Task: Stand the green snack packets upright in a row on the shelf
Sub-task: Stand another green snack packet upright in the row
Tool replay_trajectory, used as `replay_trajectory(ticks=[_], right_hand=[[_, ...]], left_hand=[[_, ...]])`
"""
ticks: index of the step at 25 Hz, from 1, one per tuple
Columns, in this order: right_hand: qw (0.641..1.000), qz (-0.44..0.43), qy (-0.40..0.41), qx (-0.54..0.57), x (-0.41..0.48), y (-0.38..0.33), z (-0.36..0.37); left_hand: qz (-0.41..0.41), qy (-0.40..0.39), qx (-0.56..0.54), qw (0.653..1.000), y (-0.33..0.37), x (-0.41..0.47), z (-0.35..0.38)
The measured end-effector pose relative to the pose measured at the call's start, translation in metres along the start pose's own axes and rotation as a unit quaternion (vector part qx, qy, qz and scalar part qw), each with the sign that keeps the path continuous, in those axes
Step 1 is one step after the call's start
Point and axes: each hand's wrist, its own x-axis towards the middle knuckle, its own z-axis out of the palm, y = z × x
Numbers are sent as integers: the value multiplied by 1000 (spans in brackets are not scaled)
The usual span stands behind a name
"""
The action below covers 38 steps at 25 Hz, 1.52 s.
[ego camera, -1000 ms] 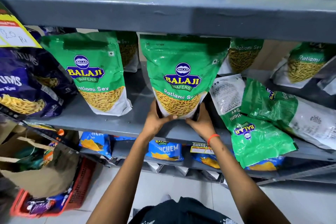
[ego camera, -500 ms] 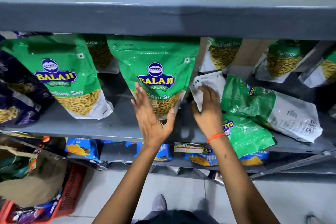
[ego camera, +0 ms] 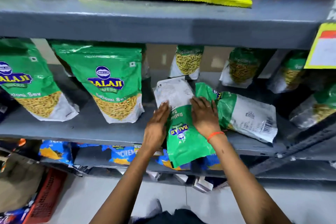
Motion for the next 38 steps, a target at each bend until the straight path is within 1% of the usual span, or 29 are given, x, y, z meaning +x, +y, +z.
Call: replay_trajectory(ticks=[3,7,9,12,13,15,17,18,20,22,24,25,26,27,28,29,30,31,32,33,36,38], right_hand=[[999,-45,-22,19,-9,23,-6],[993,-104,-20,51,-29,48,-13],[993,-103,-4,55,-38,56,-14],[997,-45,17,60,-39,56,-14],[999,-18,3,48,-35,55,-15],[996,34,-82,-12,-25,55,-18],[982,60,-167,-67,-18,53,-22],[980,64,-179,-63,-16,52,-23],[986,67,-153,-12,-13,51,-26],[992,40,-119,28,-8,53,-26],[991,-4,-97,88,-5,61,-24],[986,-13,-87,140,-4,63,-24],[973,7,-65,220,-4,64,-24],[946,50,-36,320,-3,63,-23],[908,96,-9,407,-3,60,-23],[881,118,26,457,-2,57,-23],[875,109,59,469,2,53,-25],[873,81,71,476,5,49,-28],[865,53,69,493,10,44,-32],[855,35,62,514,15,40,-37],[834,33,57,549,33,39,-41],[824,38,31,564,39,45,-33]], left_hand=[[3,2,-6,1000,-10,2,-3],[6,-2,-7,1000,-16,6,-3],[6,1,-6,1000,-19,6,-1],[9,4,-9,1000,-21,7,0],[6,5,-12,1000,-22,7,1],[-12,13,-10,1000,-22,7,2],[-35,6,-13,999,-23,7,1],[-36,6,-13,999,-22,7,-1],[-31,14,-7,999,-20,12,-5],[-28,1,35,999,-15,17,-8],[-59,14,30,998,-10,28,-16],[-89,23,-2,996,-3,34,-23],[-121,37,-56,990,-4,39,-25],[-148,63,-112,981,-4,45,-25],[-144,106,-109,978,-1,52,-27],[-148,139,-140,969,5,58,-30],[-132,139,-174,966,7,61,-31],[-131,149,-196,960,7,68,-30],[-138,155,-212,955,9,73,-31],[-148,151,-252,944,9,78,-34],[-160,118,-319,927,12,96,-41],[-175,118,-360,909,11,105,-41]])
